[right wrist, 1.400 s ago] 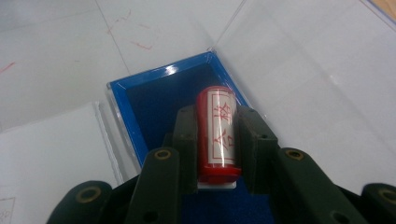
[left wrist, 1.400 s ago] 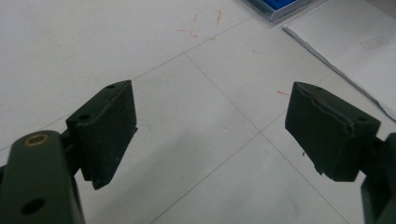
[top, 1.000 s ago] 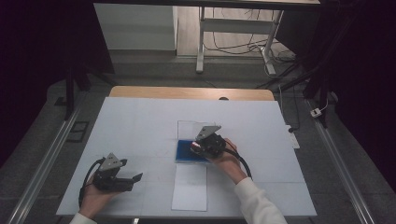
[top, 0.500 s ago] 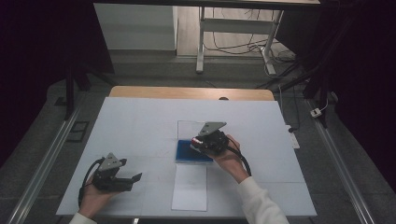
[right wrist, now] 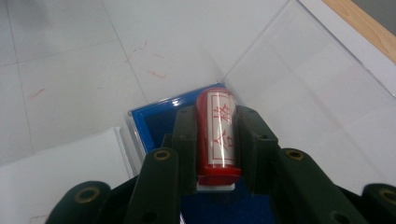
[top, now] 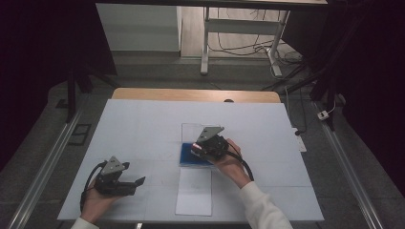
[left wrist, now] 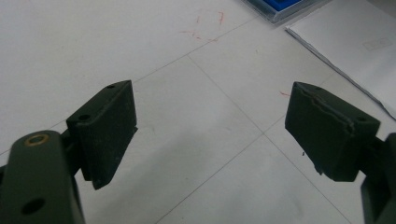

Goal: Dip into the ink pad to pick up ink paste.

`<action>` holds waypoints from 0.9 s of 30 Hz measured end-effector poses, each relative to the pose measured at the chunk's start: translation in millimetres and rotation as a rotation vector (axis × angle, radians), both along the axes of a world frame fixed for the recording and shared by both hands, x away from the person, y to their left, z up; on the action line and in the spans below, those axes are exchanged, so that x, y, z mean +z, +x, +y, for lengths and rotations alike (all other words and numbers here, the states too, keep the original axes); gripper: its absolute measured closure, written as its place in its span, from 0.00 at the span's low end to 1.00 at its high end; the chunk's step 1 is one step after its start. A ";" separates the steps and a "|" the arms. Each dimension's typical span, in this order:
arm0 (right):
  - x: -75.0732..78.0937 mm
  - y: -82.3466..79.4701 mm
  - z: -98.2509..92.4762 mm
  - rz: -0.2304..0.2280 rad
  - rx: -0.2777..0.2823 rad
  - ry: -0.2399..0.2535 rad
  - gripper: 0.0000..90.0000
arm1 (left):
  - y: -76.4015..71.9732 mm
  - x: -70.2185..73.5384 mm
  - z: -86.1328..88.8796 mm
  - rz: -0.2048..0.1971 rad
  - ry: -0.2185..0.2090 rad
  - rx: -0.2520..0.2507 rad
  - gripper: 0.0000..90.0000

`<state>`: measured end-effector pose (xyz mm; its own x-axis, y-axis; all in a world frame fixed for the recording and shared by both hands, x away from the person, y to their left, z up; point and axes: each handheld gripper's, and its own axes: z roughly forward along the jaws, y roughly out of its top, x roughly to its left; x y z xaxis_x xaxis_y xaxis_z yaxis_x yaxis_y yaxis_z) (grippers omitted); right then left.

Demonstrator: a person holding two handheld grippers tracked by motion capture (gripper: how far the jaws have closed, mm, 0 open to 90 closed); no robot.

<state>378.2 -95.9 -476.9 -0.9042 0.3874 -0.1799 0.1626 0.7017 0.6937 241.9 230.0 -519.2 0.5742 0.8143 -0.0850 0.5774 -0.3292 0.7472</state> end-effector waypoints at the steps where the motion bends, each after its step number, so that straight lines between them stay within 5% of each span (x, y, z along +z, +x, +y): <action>1: -0.9 0.4 1.0 -0.003 0.003 -0.005 0.78 | 0.0 0.0 0.0 0.000 0.000 0.000 0.19; 16: -10.0 3.7 13.7 0.008 0.007 -0.063 0.78 | 0.0 -0.2 0.3 0.000 0.002 0.002 0.19; 27: -9.0 8.5 14.1 0.063 -0.022 -0.064 0.78 | 0.0 -0.5 -0.4 0.001 0.008 0.002 0.19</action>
